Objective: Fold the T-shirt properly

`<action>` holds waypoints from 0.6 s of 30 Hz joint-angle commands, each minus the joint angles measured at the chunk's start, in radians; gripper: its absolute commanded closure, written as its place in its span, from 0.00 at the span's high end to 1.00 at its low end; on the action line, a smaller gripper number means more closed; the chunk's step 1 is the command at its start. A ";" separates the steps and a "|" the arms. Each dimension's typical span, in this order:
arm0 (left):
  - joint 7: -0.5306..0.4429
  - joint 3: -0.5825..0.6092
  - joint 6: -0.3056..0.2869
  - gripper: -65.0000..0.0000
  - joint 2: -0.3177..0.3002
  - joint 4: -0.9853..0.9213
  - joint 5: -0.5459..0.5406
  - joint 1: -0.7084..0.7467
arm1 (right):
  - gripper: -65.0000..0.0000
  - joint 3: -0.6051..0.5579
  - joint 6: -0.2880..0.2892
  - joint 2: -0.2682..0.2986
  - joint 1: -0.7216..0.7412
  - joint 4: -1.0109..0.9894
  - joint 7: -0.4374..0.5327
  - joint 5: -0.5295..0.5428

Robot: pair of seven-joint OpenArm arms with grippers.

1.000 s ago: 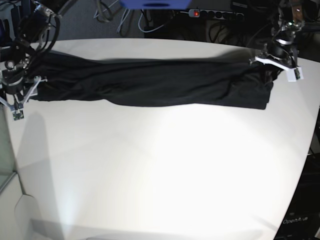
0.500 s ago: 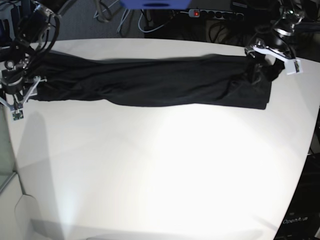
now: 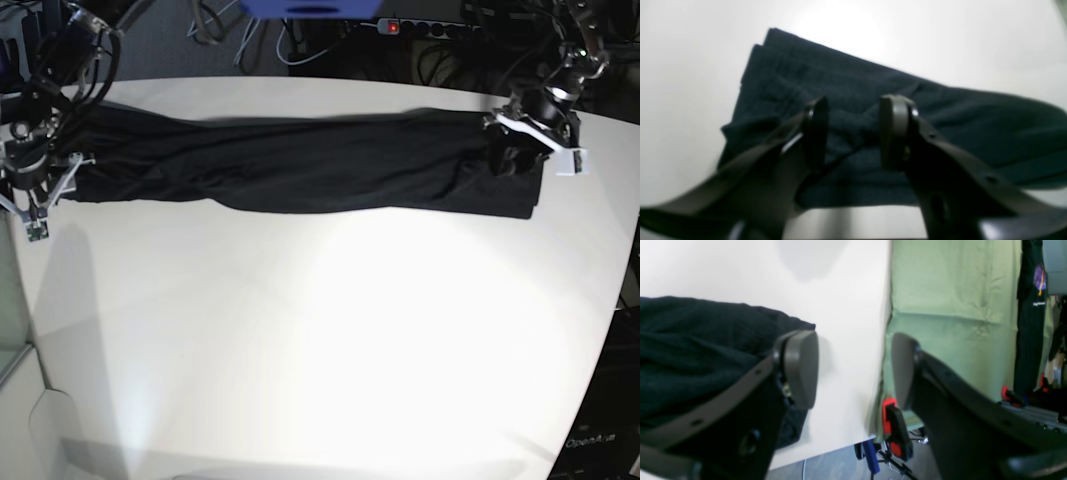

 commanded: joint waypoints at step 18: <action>0.005 -0.008 0.006 0.37 0.001 -0.093 -0.017 -0.045 | 0.51 0.000 -0.008 0.008 0.008 0.017 0.014 0.001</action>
